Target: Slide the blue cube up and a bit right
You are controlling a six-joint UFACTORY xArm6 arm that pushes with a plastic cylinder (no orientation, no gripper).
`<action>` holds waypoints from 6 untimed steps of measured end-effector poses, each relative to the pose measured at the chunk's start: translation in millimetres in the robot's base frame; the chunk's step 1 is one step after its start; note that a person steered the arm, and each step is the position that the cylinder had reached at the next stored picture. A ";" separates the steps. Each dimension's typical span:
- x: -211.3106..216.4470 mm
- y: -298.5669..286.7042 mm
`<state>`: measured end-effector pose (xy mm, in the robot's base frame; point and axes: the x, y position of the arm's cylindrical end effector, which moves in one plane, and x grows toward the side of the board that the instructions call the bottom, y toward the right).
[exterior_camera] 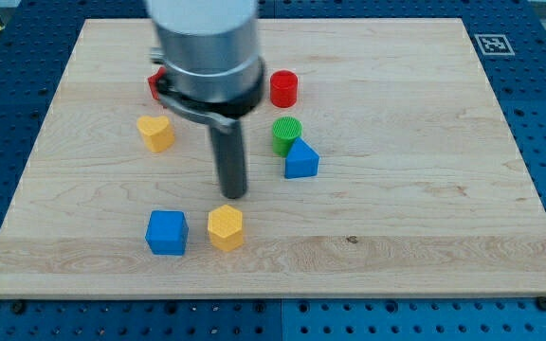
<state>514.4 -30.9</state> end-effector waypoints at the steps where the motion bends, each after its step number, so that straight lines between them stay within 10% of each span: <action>1: 31.6 53.2; 5: 104.4 38.7; 6: 104.3 -47.6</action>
<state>618.7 -78.6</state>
